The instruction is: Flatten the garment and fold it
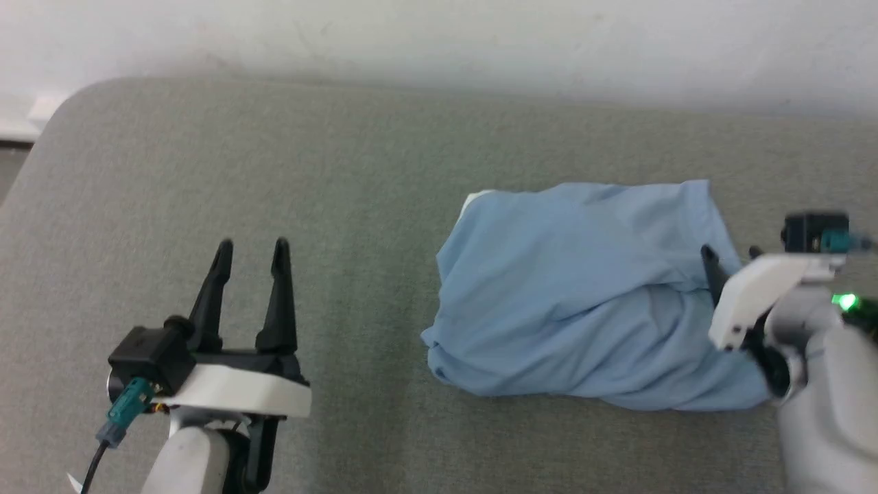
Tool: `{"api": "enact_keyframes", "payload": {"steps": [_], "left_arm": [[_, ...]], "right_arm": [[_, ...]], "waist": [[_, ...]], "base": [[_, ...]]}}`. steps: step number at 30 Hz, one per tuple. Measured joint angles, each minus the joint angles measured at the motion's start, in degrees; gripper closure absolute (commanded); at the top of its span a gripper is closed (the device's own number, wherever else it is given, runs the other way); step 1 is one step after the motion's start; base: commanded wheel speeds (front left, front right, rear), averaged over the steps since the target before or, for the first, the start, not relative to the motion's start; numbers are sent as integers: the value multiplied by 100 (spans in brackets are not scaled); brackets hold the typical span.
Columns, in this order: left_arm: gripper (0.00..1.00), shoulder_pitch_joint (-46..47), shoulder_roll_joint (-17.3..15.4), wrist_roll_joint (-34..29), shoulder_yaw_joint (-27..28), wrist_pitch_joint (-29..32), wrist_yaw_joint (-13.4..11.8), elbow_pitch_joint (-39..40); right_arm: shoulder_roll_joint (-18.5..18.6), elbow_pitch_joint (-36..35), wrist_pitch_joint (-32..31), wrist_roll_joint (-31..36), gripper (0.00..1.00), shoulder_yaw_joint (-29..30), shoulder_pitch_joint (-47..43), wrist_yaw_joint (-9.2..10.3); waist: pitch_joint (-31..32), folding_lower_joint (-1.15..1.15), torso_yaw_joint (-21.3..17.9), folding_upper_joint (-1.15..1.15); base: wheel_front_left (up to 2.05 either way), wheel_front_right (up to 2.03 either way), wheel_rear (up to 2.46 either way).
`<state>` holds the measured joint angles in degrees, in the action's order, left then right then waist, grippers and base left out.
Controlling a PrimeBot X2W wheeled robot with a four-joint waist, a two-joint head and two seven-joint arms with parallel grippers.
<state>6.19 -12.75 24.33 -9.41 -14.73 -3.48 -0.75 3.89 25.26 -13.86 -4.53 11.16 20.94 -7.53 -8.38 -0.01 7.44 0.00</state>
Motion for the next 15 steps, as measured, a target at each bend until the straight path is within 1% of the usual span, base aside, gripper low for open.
{"api": "enact_keyframes", "payload": {"steps": [3, 5, 12, 13, 14, 15], "left_arm": [[0, 155, 242, -121, 103, 0, 129, 157], [0, 179, 364, -241, 169, 0, 219, 196], [0, 243, 649, -525, 387, 0, 527, 157], [0, 243, 676, -563, 416, 0, 558, 142], [0, 243, 700, -595, 442, 0, 600, 129], [0, 243, 720, -631, 466, 0, 628, 114]], "right_arm": [[243, 489, -686, 36, 0, -30, 706, 0], [468, 826, -1169, 105, 0, -49, 1078, 0], [746, 1770, -2512, 47, 0, 74, 1864, -1], [753, 1866, -2679, 27, 8, 146, 1965, 0], [758, 1927, -2805, 22, 57, 189, 2042, 1], [767, 1981, -2918, 26, 86, 202, 2111, 1]], "waist": [[-218, 0, 136, 0], [-362, 0, 225, 0], [-747, 1, 492, 0], [-778, 1, 523, 0], [-806, 1, 546, 0], [-830, 1, 562, 0]], "base": [[0, 0, 0], [0, 0, 0], [0, 0, 0], [0, 0, 0], [0, 0, 0], [0, 0, 0]]}}
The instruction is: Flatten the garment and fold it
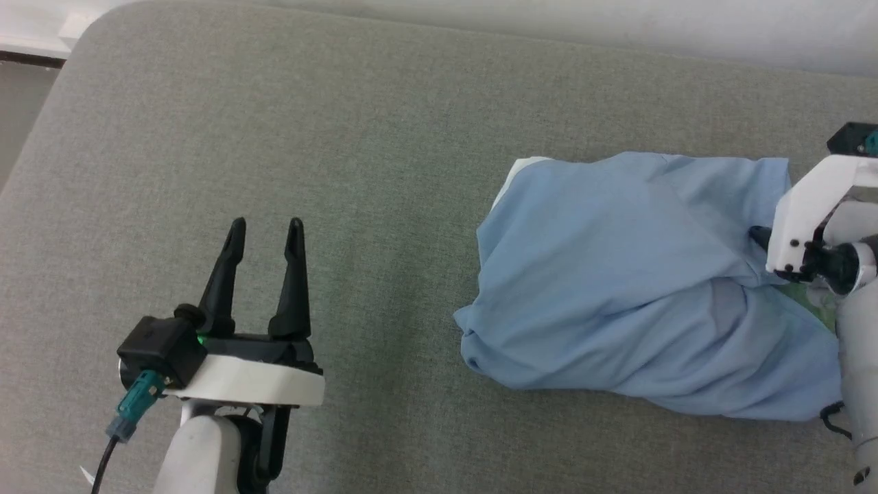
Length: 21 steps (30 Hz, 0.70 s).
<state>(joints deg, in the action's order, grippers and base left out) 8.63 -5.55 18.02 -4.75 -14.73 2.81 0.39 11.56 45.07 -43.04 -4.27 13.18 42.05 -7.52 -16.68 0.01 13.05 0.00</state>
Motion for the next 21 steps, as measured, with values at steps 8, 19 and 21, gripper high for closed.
{"api": "enact_keyframes", "payload": {"steps": [8, 19, 21], "left_arm": [[0, 1, 98, -157, 212, 1, 129, -105], [0, -140, 158, -354, 424, 1, 219, -204], [0, -204, 163, -376, 445, 0, 220, -232]], "right_arm": [[-177, 32, 320, -260, 100, -81, 71, 8], [481, -1696, 2012, -623, 100, -56, -759, -2], [652, -2161, 2014, -552, 100, 341, -1145, -1]], "waist": [[32, -1, -146, 0], [418, -1, -618, 0], [493, -1, -725, 0]], "base": [[0, 0, 0], [0, 0, 0], [0, 0, 0]]}}
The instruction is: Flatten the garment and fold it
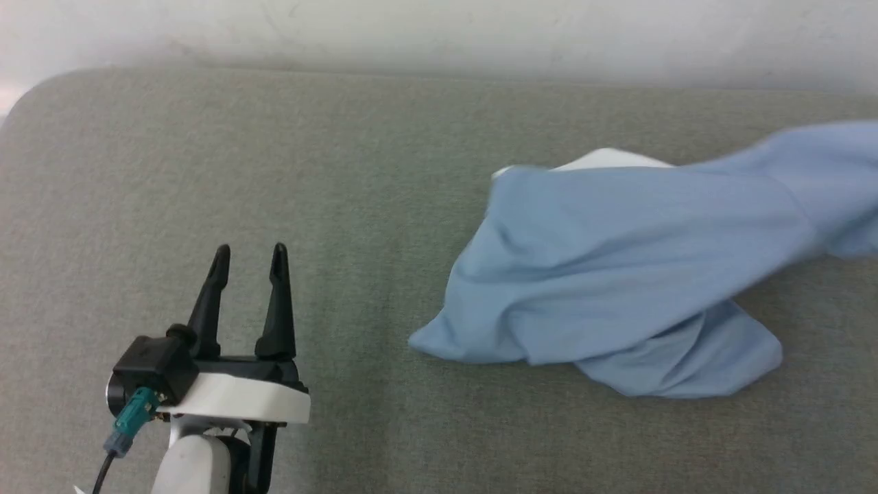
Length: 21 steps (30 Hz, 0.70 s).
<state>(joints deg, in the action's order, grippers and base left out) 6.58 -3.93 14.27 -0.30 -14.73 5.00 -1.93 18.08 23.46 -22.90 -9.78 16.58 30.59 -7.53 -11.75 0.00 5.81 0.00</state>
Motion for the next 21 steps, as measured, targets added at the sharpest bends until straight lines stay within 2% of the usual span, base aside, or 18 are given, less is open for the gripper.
{"api": "enact_keyframes", "payload": {"steps": [3, 5, 9, 13, 14, 15, 16, 18, 21], "left_arm": [[0, -66, 9, -21, 9, 0, 0, -49], [0, -108, 9, -24, 19, 0, 0, -103], [0, -209, 12, -29, 38, 0, 0, -211], [0, -293, 5, -30, 62, 0, -1, -358], [0, -315, 4, -29, 69, 0, -1, -392], [0, -327, 3, -29, 80, 0, -1, -423], [0, -327, 2, -27, 82, 4, -3, -461], [0, -330, -7, -26, 83, 11, -4, -524], [0, -366, -35, -26, 75, 62, -8, -594]], "right_arm": [[9, -733, -135, 112, 100, 724, -804, 0], [-137, -1211, -304, 198, 100, 1201, -1428, 0], [-743, -1916, -594, 288, 100, 1965, -2659, 0], [-1300, -2159, -734, 312, 100, 2181, -3526, 0], [-1381, -2154, -726, 252, 82, 2161, -3641, 0], [-1438, -2150, -658, 204, 51, 2127, -3710, 0], [-1468, -2143, -555, 207, 0, 2074, -3749, 0], [-1474, -2148, -332, 198, 0, 1889, -3793, 1], [-1504, -2313, 374, 267, 0, 1717, -3793, 0]], "waist": [[115, 1, -141, 0], [191, 1, -219, 0], [330, 1, -344, 0], [444, 1, -425, 0], [468, 2, -444, 0], [486, 2, -464, 0], [506, 1, -481, 0], [551, 1, -509, 0], [630, 1, -530, 0]], "base": [[0, 0, 0], [0, 0, 0], [0, 0, 0], [0, 0, 0], [0, 0, 0], [0, 0, 0], [0, 0, 0], [0, 0, 0], [0, 0, 0]]}}
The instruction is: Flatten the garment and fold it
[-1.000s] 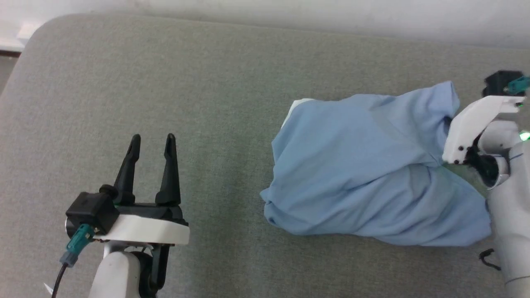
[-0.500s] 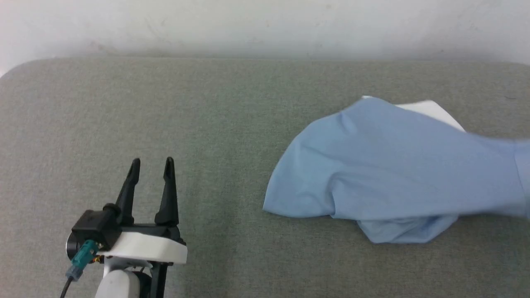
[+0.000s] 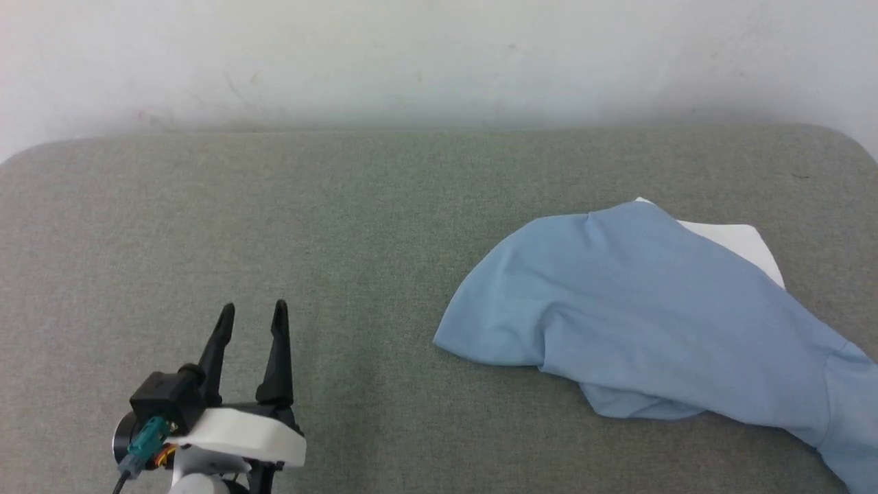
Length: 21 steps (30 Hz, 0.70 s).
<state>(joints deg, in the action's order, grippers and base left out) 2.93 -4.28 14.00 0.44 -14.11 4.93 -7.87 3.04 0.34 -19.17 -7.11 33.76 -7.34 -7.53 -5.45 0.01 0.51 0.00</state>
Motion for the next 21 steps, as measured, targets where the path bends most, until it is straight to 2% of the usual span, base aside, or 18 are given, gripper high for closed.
{"api": "enact_keyframes", "payload": {"steps": [3, 10, 14, 21], "left_arm": [[0, -79, -41, 0, 13, 11, -25, -55], [0, -172, -75, 2, 9, 96, -99, -79], [0, -176, -84, 1, -26, 160, -127, -78], [0, -119, -142, -54, -182, 387, -169, -135]], "right_arm": [[14, -174, 645, 107, 0, -334, 20, 1], [-5, -470, 1567, 218, 0, -1773, 6, 0], [-3, -709, 1940, 204, 0, -2379, 3, 0], [-8, -926, 2176, 253, 0, -3512, 41, 0]], "waist": [[90, 0, -17, 0], [295, 0, -47, 0], [363, 0, -53, 0], [258, -1, -212, 0]], "base": [[0, 0, 0], [0, 0, 0], [0, 0, 0], [0, 0, 0]]}}
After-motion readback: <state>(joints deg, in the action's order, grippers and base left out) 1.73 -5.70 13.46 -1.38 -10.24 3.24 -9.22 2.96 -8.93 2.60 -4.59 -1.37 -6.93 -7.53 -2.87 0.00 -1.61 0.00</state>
